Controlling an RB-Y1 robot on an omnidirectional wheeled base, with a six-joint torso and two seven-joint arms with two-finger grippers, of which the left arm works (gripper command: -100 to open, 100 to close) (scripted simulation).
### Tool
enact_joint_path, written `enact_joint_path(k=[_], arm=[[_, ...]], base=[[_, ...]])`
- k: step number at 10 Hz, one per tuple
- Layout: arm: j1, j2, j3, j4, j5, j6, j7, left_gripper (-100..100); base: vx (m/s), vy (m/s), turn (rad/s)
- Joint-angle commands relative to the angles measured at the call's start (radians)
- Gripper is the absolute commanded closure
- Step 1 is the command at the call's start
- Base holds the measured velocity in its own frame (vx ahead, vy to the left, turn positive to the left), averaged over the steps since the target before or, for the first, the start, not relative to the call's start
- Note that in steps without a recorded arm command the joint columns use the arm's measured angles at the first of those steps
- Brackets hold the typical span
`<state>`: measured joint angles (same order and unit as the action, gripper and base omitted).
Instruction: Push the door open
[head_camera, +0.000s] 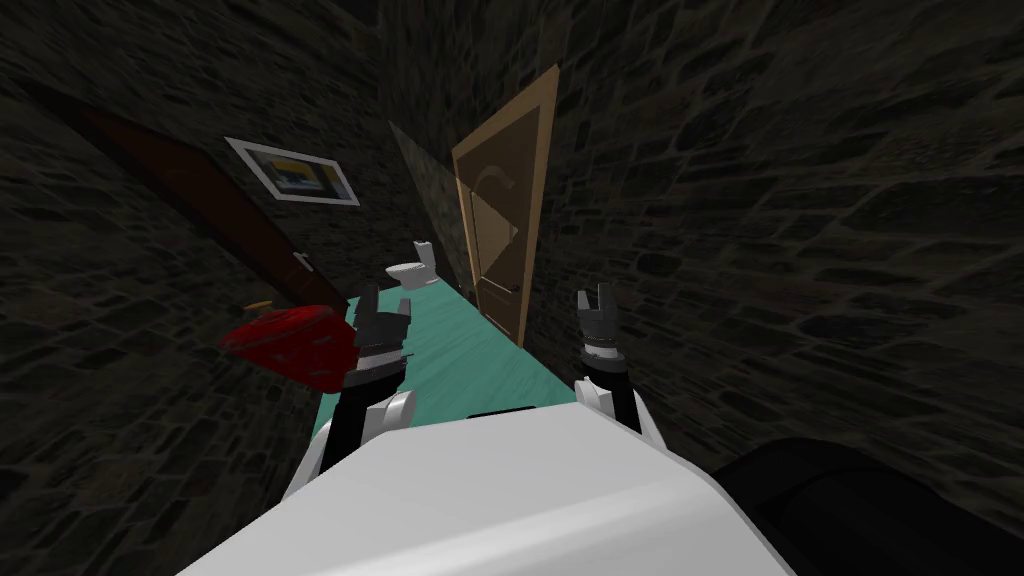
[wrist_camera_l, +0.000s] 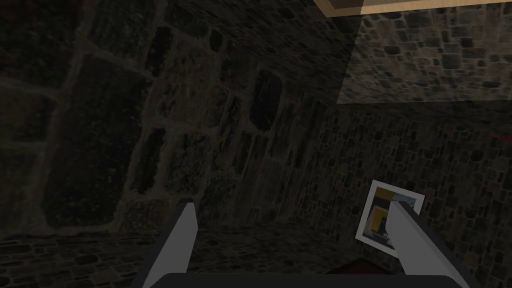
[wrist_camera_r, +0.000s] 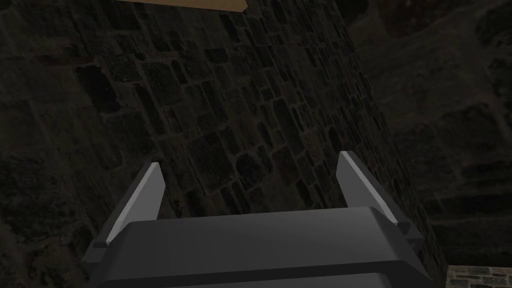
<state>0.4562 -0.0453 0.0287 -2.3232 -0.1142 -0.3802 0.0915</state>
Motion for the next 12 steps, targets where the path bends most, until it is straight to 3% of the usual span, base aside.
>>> enact_joint_path(k=[1, 12], arm=[[-0.010, 0.011, -0.008, 0.031, 0.000, -0.004, -0.002, -100], [-0.087, 0.071, -0.069, 0.278, -0.003, -0.037, -0.014, -100]], base=[[0.031, 0.038, -0.114], [0.109, 0.032, -0.103]])
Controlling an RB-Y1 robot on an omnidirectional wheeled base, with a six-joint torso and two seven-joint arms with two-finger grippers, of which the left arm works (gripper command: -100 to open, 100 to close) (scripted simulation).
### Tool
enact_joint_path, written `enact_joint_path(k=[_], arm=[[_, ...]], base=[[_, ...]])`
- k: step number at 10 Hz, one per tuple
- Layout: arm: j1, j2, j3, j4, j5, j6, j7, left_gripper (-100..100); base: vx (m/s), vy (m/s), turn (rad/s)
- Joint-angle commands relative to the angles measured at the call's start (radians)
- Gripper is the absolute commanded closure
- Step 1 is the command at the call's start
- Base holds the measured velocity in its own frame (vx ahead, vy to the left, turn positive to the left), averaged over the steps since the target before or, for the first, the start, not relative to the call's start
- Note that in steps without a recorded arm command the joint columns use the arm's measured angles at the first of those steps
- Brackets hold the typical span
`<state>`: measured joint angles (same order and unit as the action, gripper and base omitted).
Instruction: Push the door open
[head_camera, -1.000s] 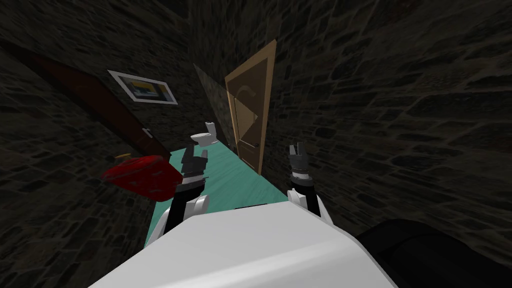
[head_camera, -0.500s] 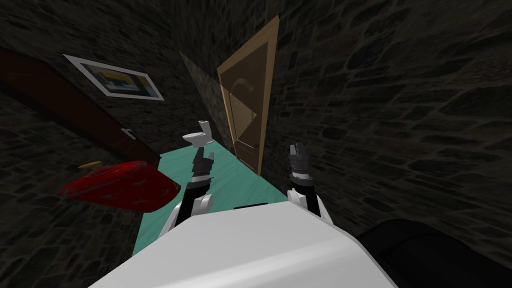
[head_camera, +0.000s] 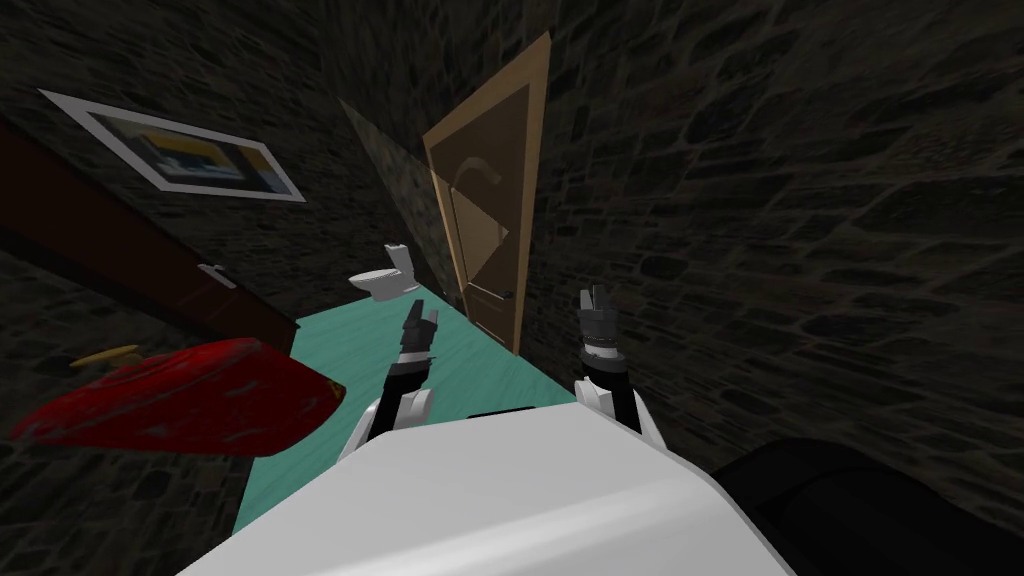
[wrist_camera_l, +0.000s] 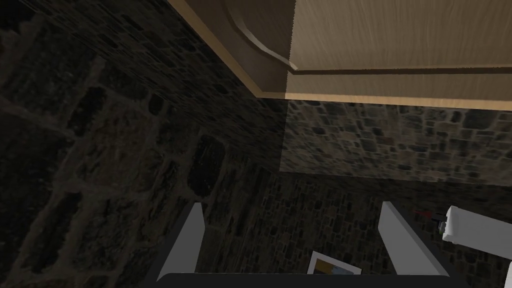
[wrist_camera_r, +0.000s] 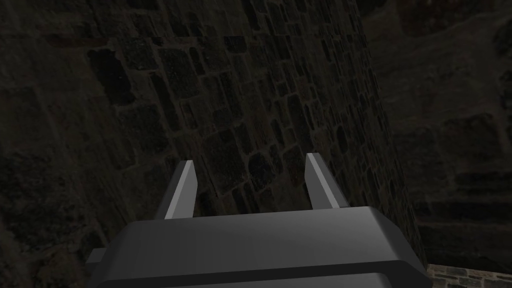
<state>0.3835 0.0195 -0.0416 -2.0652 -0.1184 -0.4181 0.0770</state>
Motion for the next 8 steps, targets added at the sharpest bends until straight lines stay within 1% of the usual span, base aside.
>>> enact_joint_path(k=[1, 4, 8], arm=[[-0.022, 0.010, -0.005, 0.046, 0.001, -0.003, -0.001, -100], [-0.048, 0.022, -0.026, 0.129, 0.000, -0.014, -0.005, -100], [-0.084, 0.035, -0.055, 0.246, -0.001, -0.029, -0.011, -100]], base=[[0.094, 0.043, -0.106], [0.103, 0.063, -0.129], [0.080, 0.057, -0.132]])
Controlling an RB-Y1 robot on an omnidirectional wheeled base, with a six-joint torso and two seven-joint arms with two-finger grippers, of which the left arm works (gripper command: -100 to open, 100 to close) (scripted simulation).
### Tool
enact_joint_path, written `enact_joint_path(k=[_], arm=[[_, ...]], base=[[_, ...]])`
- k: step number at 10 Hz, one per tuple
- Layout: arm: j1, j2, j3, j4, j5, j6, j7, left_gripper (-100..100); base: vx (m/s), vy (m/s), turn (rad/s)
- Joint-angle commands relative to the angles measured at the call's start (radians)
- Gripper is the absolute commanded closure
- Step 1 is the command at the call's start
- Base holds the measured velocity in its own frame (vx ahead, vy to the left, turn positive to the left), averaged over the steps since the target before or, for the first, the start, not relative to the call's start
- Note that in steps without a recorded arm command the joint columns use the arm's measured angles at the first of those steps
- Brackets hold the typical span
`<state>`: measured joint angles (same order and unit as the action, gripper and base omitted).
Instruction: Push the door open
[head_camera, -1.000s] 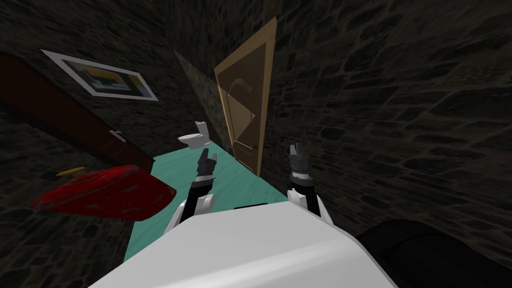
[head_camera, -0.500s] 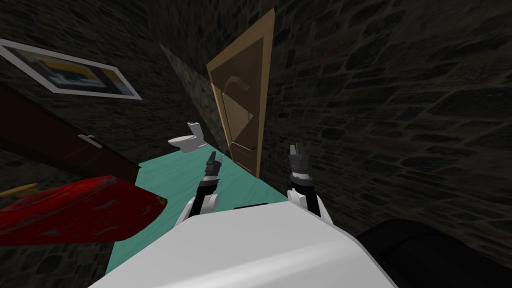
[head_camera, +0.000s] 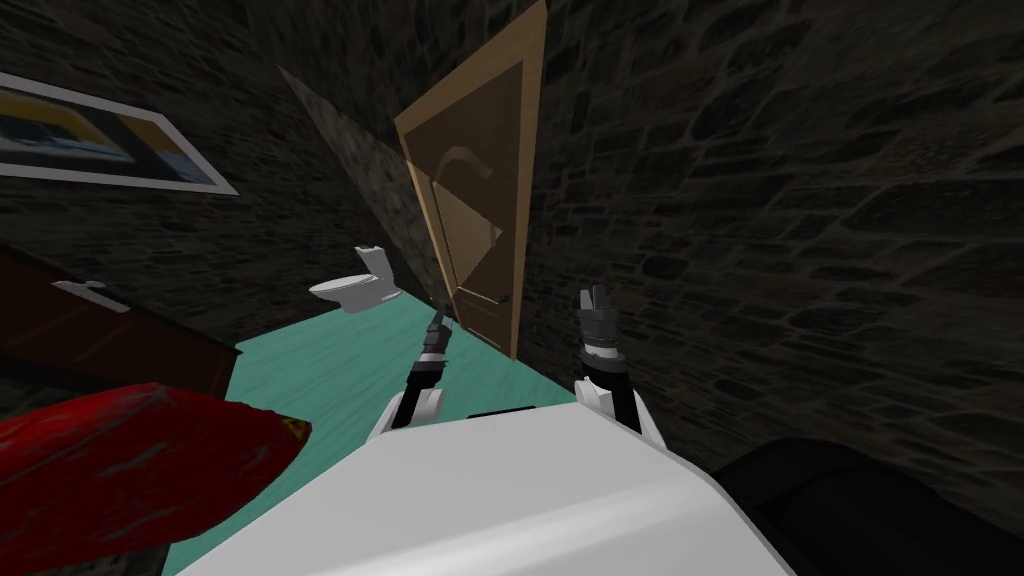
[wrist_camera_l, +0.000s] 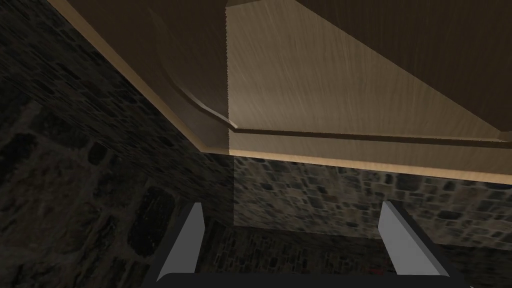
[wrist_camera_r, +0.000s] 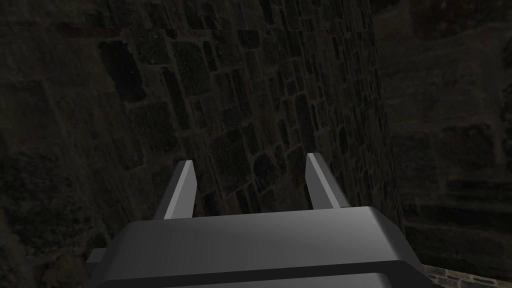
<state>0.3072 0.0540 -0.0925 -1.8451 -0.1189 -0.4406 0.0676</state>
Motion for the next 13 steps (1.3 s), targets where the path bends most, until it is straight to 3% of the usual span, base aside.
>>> enact_joint_path(k=[1, 13], arm=[[-0.018, 0.003, -0.012, 0.050, 0.000, -0.011, -0.003, -100], [-0.118, 0.015, -0.092, 0.380, -0.004, -0.054, -0.020, -100]], base=[[0.093, 0.053, -0.145], [0.077, 0.062, -0.120]])
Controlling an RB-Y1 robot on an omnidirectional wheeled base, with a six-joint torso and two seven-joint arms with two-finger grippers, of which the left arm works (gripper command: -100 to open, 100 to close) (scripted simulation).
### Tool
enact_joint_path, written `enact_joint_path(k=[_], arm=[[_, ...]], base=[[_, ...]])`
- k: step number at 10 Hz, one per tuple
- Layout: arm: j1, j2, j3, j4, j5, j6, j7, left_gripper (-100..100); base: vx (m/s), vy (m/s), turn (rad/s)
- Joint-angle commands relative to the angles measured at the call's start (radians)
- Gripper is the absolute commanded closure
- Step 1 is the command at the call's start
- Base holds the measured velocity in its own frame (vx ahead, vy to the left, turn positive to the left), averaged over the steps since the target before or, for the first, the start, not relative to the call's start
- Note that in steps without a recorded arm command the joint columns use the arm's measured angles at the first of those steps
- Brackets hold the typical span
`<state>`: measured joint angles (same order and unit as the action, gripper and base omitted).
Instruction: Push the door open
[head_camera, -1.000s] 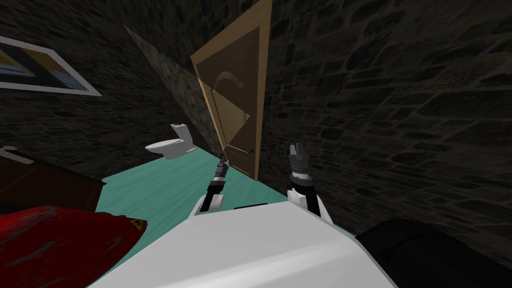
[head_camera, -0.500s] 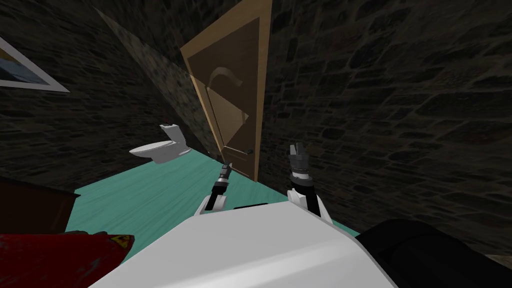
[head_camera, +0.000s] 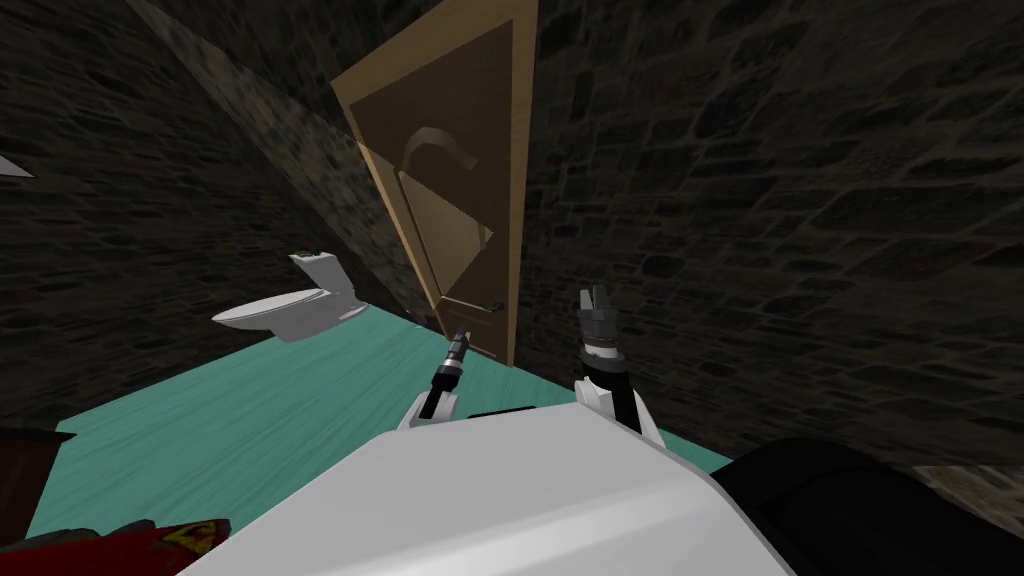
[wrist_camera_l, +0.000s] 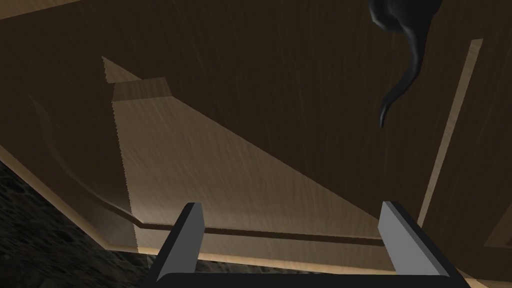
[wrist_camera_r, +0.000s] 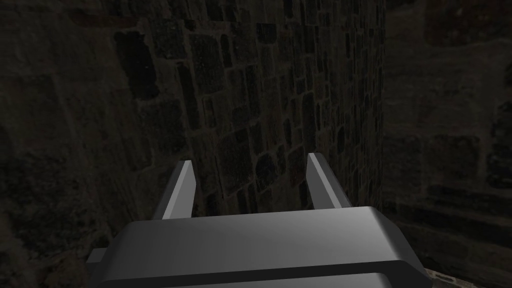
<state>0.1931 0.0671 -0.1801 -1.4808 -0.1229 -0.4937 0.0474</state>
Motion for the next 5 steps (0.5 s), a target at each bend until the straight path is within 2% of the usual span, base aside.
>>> enact_joint_path(k=[1, 5], arm=[[-0.013, 0.002, -0.011, 0.043, 0.000, -0.005, -0.001, -100], [-0.045, -0.002, -0.037, 0.145, -0.001, -0.018, -0.006, -100]], base=[[0.077, 0.066, -0.130], [0.075, 0.071, -0.115]])
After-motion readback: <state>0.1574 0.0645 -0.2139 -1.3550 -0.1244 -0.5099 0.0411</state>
